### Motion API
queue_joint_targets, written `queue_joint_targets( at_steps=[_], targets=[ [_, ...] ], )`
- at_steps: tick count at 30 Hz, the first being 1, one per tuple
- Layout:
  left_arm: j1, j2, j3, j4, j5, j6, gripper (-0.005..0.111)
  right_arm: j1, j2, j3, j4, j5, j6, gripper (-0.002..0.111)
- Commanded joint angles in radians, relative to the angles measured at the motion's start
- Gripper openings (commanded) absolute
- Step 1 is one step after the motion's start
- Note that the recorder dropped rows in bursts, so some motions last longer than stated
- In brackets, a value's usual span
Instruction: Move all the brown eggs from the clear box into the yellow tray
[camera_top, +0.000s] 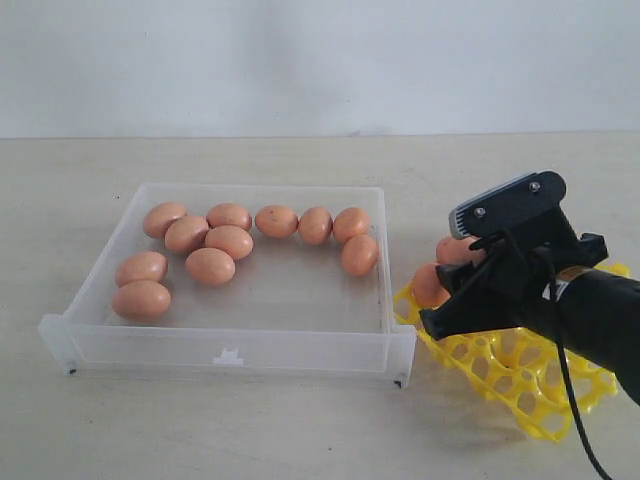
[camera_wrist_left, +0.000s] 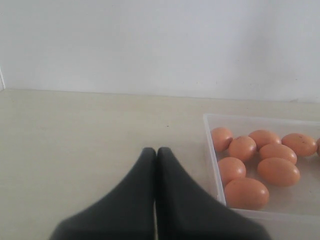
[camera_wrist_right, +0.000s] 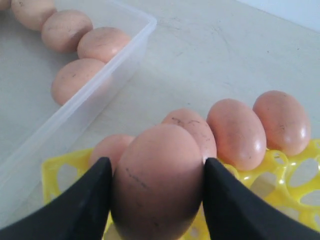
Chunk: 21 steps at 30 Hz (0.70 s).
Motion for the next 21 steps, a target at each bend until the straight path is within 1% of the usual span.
queue_joint_targets(
  at_steps=[1, 7, 15, 21],
  targets=[
    [0.001, 0.003, 0.003, 0.002, -0.006, 0.002, -0.004, -0.004, -0.005, 0.066, 0.000, -0.091, 0.051, 0.006],
    [0.001, 0.003, 0.003, 0.002, -0.006, 0.002, -0.004, -0.004, -0.038, 0.118, -0.040, -0.121, 0.075, 0.006],
    [0.001, 0.003, 0.003, 0.002, -0.006, 0.002, -0.004, -0.004, -0.048, 0.121, -0.135, -0.149, 0.170, 0.006],
    [0.001, 0.003, 0.003, 0.002, -0.006, 0.002, -0.004, -0.004, -0.048, 0.121, -0.138, -0.150, 0.164, 0.006]
  ],
)
